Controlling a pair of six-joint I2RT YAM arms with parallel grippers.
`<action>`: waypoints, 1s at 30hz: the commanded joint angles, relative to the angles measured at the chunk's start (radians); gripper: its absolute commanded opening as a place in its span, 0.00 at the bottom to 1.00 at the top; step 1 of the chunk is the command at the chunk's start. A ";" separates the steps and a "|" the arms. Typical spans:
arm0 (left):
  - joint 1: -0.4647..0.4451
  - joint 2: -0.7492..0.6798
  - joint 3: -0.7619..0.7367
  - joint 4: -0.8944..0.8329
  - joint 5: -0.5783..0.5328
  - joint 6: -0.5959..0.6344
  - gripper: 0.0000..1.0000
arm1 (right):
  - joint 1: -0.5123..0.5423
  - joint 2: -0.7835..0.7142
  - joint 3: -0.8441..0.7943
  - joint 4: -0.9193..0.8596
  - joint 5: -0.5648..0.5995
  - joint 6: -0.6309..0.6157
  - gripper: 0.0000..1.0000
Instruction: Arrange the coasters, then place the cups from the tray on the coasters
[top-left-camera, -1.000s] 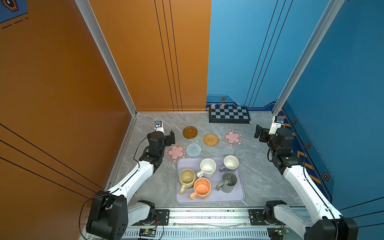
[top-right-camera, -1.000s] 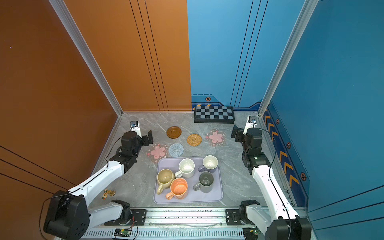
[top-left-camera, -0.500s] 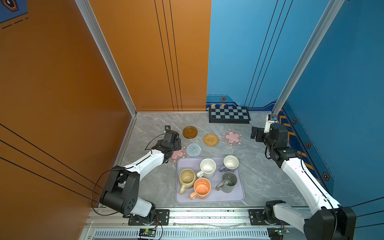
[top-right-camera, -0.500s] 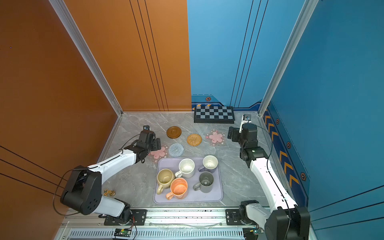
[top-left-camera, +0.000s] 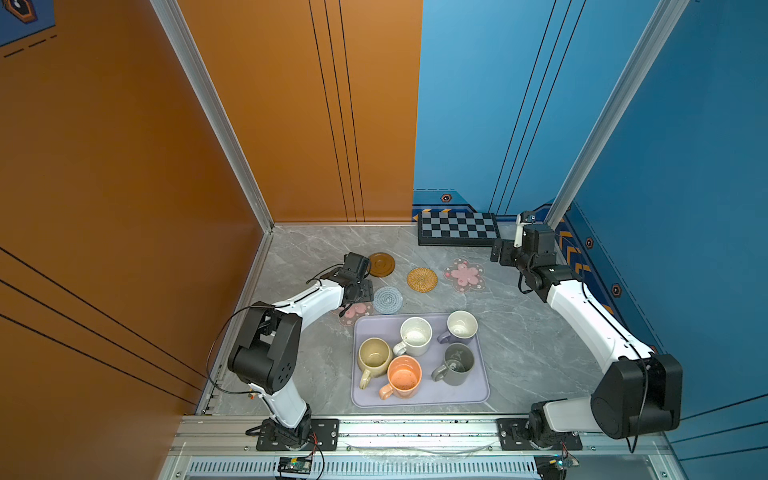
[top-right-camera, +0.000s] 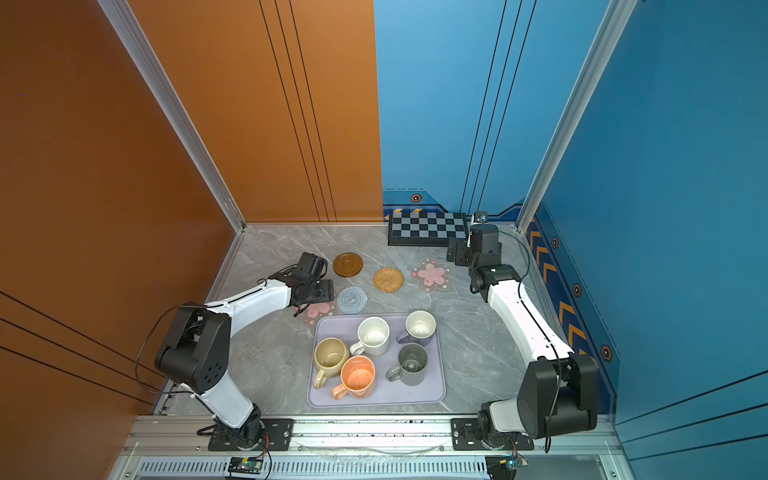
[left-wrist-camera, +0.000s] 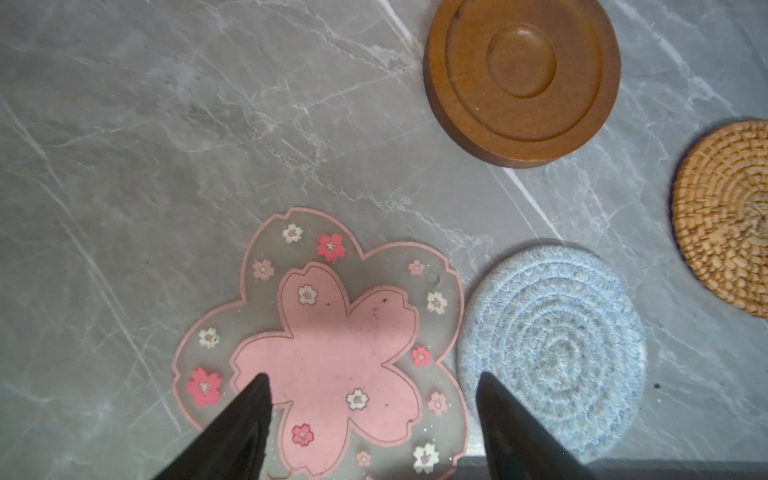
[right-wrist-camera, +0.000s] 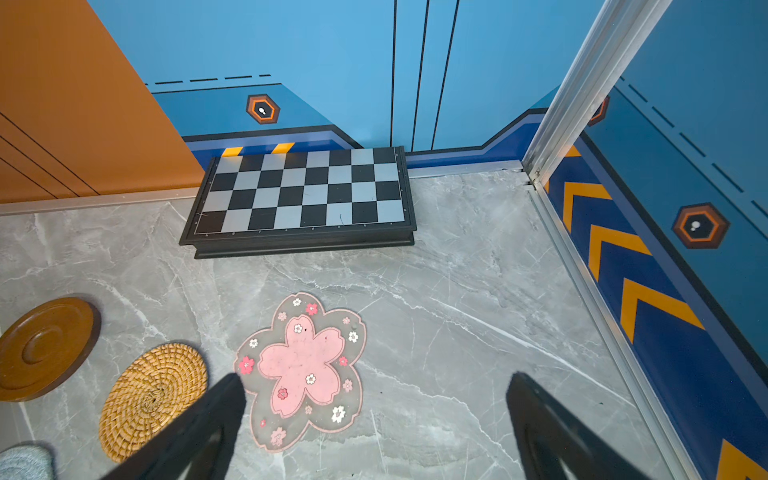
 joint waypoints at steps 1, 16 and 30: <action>-0.006 0.017 0.042 -0.106 0.025 -0.014 0.76 | 0.008 0.044 0.050 -0.028 0.042 -0.015 1.00; -0.085 0.139 0.097 -0.173 -0.025 -0.079 0.73 | 0.008 0.153 0.086 -0.028 0.064 -0.086 1.00; -0.098 0.119 0.084 -0.215 -0.012 0.003 0.74 | 0.008 0.141 0.065 -0.041 0.078 -0.094 1.00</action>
